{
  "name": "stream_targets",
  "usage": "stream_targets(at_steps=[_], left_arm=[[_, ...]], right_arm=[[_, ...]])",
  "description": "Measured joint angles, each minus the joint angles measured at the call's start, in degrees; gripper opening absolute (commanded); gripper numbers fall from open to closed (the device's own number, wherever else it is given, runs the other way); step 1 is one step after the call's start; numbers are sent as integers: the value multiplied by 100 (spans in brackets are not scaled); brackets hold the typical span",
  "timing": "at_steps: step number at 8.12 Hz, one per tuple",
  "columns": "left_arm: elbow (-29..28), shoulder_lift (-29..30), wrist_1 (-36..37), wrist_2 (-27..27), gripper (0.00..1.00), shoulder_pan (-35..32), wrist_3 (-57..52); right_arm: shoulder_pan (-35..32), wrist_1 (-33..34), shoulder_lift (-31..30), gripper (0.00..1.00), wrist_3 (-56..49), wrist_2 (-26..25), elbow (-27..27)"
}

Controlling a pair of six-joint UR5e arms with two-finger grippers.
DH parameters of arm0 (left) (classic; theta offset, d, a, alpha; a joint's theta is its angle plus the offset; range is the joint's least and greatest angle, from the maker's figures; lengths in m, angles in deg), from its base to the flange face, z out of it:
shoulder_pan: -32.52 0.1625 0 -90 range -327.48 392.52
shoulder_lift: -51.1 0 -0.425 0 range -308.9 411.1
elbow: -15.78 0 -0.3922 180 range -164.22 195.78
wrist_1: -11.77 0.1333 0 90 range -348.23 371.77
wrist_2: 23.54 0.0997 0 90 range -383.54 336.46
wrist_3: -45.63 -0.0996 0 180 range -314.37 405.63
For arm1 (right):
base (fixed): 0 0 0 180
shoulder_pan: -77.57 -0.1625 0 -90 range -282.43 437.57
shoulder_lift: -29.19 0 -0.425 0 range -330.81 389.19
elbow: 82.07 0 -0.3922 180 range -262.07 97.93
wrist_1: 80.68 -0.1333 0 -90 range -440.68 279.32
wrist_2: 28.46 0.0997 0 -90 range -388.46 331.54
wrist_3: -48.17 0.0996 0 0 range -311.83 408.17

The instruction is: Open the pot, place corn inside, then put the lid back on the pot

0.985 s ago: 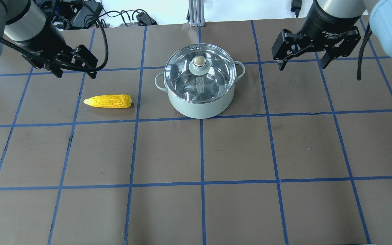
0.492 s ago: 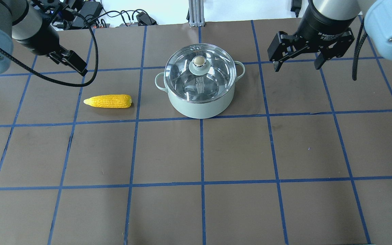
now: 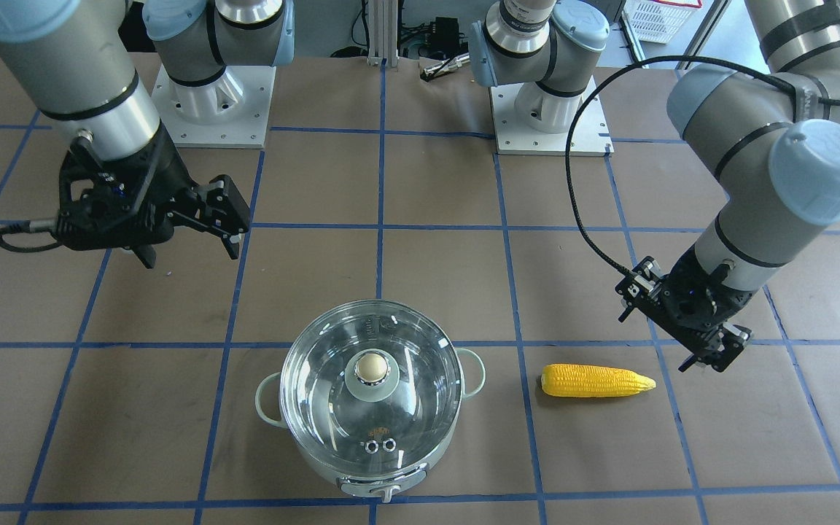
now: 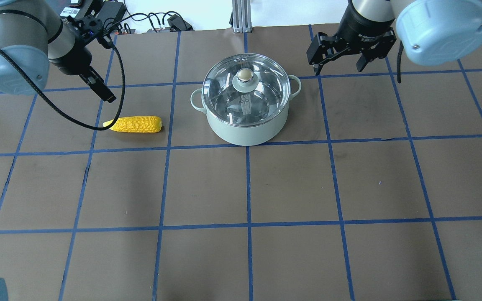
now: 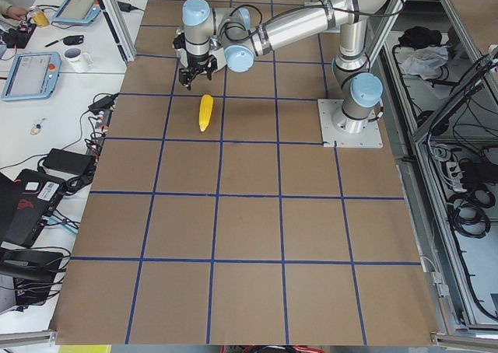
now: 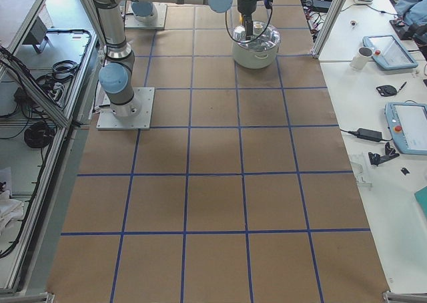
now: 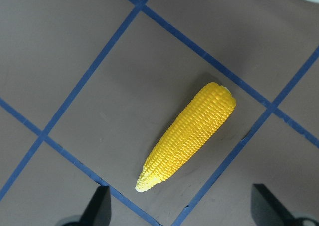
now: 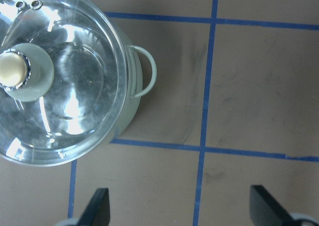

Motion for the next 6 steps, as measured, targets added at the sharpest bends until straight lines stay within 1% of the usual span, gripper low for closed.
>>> stream_targets(at_steps=[1, 3, 4, 6], left_arm=[[1, 182, 35, -1, 100, 0, -606], [7, 470, 58, -33, 100, 1, -1447], [8, 614, 62, -140, 100, 1, -1780], [4, 861, 66, -251, 100, 0, -2363]], right_arm=[[-134, 165, 335, 100, 143, -95, -227], [-734, 468, 1096, 100, 1047, -353, -870], [-1026, 741, 1400, 100, 1518, -463, -1043], [-1380, 1297, 1826, 100, 2110, -554, -1133]])
